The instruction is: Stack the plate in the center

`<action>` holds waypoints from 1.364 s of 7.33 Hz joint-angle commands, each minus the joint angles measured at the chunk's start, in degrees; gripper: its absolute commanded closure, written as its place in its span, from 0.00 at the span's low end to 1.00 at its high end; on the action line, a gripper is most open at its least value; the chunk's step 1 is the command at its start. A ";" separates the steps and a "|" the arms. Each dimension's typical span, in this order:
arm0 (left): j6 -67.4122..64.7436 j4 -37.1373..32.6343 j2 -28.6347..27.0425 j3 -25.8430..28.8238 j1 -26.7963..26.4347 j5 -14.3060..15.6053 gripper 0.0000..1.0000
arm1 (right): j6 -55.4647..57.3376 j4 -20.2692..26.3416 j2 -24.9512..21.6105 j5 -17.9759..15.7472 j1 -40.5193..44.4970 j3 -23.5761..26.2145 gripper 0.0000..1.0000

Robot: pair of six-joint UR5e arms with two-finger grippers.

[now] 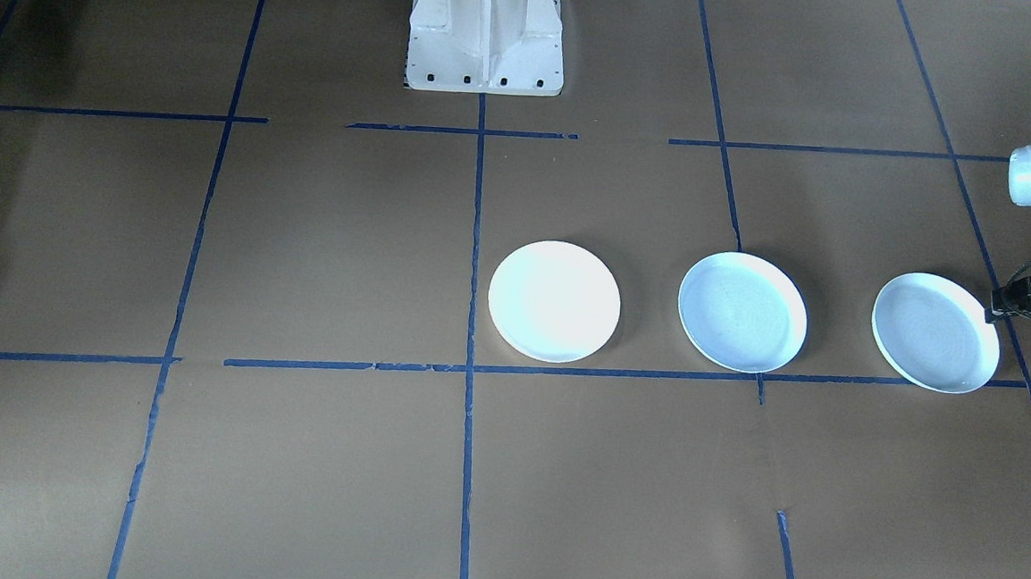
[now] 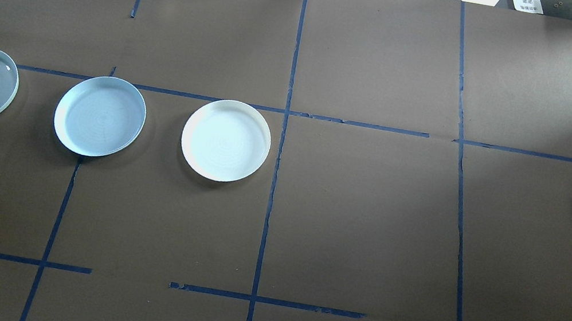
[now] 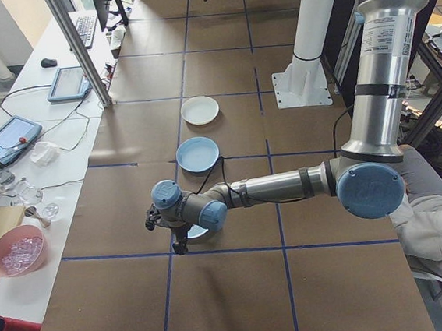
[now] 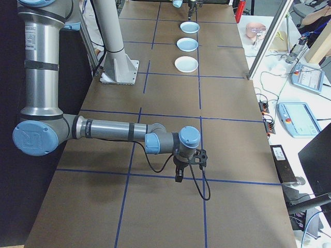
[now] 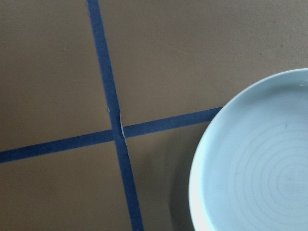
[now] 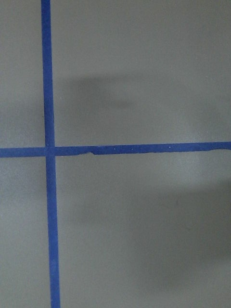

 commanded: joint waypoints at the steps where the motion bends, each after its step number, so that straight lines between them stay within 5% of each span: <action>1: -1.32 -0.94 -0.44 2.42 0.11 -4.62 0.00 | 0.00 0.00 0.00 0.00 0.00 0.00 0.00; 4: -1.66 -3.76 -2.46 7.52 0.20 -4.45 0.03 | 0.00 0.00 0.00 0.00 0.00 0.00 0.00; 8: -4.22 -3.76 -3.16 7.79 0.29 -5.24 0.54 | 0.00 0.00 0.00 0.00 0.00 0.00 0.00; 10: -4.22 -3.84 -3.17 7.80 0.46 -5.95 0.58 | 0.00 0.00 0.00 0.00 0.00 0.00 0.00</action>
